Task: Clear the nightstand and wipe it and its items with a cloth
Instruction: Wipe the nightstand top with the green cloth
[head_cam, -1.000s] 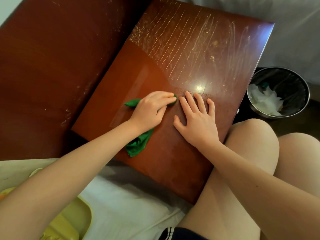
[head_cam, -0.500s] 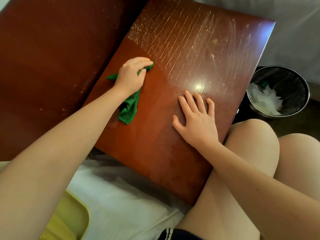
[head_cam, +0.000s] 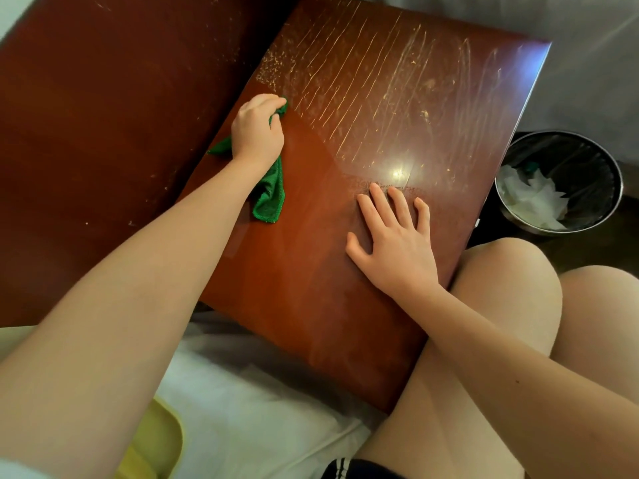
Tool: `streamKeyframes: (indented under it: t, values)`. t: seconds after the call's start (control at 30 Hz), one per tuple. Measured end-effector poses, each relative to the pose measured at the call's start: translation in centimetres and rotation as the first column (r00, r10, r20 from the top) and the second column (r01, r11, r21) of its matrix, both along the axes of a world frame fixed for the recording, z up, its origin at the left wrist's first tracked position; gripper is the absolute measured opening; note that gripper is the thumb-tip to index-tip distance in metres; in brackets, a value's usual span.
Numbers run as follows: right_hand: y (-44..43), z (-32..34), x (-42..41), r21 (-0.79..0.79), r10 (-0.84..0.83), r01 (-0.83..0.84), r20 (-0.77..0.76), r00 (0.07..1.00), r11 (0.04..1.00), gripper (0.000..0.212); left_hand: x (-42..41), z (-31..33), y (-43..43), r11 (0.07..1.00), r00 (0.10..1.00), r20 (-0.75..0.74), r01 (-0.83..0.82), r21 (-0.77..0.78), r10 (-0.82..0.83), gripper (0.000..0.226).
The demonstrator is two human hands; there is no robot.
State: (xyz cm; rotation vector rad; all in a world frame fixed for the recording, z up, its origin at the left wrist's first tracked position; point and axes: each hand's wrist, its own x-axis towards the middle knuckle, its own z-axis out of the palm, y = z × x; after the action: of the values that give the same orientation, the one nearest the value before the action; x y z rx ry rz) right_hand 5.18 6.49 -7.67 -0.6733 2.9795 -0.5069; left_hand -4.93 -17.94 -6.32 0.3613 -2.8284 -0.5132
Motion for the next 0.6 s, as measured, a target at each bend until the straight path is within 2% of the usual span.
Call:
streamKeyframes:
  t: [0.33, 0.6]
  values:
    - [0.1, 0.1, 0.0, 0.001, 0.003, -0.003, 0.001, 1.000, 1.000, 0.061, 1.9, 0.0, 2.2, 0.983, 0.984, 0.013, 0.180, -0.017, -0.180, 0.036]
    - [0.0, -0.1, 0.0, -0.005, 0.000, 0.000, -0.025, 1.000, 1.000, 0.060, 6.5, -0.2, 5.4, 0.915, 0.915, -0.004, 0.403, 0.010, -0.403, 0.036]
